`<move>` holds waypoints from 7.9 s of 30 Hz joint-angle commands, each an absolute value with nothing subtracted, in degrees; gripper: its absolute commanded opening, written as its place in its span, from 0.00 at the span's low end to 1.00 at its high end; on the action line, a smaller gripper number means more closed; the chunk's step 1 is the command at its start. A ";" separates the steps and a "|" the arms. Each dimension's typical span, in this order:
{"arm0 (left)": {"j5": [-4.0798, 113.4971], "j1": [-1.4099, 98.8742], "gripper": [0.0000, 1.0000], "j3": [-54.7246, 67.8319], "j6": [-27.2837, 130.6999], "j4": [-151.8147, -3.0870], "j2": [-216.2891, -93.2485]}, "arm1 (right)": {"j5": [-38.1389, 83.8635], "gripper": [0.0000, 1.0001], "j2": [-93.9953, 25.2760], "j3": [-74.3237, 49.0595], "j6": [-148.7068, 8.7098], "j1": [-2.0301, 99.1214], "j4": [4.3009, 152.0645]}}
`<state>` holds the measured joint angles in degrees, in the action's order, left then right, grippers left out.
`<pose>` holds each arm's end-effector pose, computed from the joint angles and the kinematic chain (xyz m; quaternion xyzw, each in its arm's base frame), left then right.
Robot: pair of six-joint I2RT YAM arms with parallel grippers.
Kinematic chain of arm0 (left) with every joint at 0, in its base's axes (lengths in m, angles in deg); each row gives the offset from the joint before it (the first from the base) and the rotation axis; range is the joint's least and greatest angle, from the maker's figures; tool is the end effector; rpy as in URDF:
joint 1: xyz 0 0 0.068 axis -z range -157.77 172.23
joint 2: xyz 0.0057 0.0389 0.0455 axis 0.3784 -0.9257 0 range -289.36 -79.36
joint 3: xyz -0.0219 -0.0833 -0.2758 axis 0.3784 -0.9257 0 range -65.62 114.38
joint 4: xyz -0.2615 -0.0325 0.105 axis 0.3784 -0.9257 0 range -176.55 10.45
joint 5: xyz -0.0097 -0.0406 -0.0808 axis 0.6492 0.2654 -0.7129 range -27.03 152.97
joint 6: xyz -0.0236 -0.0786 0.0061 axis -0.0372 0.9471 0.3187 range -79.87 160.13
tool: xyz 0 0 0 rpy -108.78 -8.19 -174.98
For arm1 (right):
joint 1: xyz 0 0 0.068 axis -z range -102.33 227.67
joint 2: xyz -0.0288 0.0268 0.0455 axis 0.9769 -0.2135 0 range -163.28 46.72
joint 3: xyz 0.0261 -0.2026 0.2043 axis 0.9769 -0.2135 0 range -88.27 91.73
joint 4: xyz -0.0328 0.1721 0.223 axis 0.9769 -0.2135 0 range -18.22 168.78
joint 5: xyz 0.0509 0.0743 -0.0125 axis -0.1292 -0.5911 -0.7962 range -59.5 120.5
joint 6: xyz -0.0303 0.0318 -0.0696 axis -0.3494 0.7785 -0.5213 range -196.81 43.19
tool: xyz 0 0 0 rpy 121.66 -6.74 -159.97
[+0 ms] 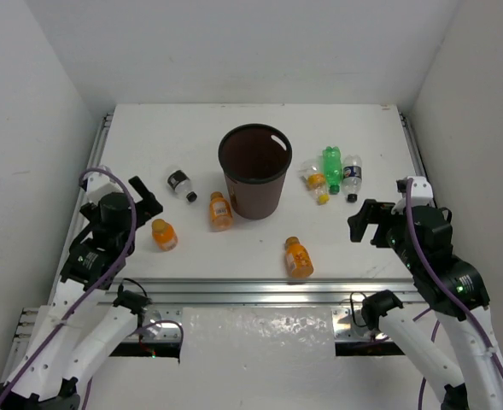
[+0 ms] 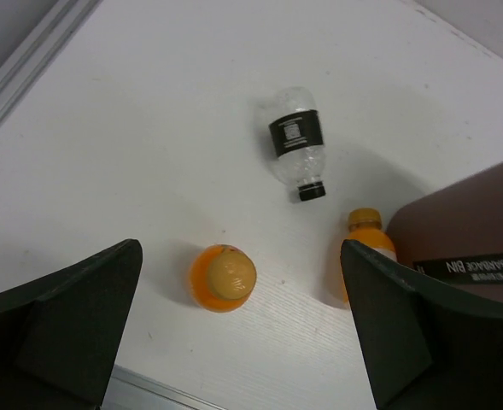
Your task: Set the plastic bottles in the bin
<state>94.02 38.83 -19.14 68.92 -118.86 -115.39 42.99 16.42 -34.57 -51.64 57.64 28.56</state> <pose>0.1685 -0.0118 0.3209 -0.2235 0.8104 0.0235 0.5410 0.1263 0.0296 0.3519 0.0949 0.8434 0.1146 0.5163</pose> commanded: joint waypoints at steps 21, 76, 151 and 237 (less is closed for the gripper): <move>92.24 39.28 1.00 -17.45 94.70 -128.70 -139.99 | 36.66 0.99 11.21 -33.42 -50.09 57.46 30.61; 18.93 39.99 0.00 -7.17 69.57 -113.40 -113.81 | -12.30 0.70 -34.40 -12.68 -76.37 22.39 65.33; 90.12 37.94 0.00 -19.81 88.12 -103.18 -142.72 | -9.29 0.99 -16.64 -21.12 -49.58 40.50 59.16; 87.57 41.39 1.00 -14.36 64.21 -117.44 -125.95 | 43.69 0.90 -35.04 3.09 -60.21 40.32 26.58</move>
<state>84.47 41.28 -10.94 67.66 -118.82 -126.87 43.45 -45.00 11.78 -59.99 40.42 32.17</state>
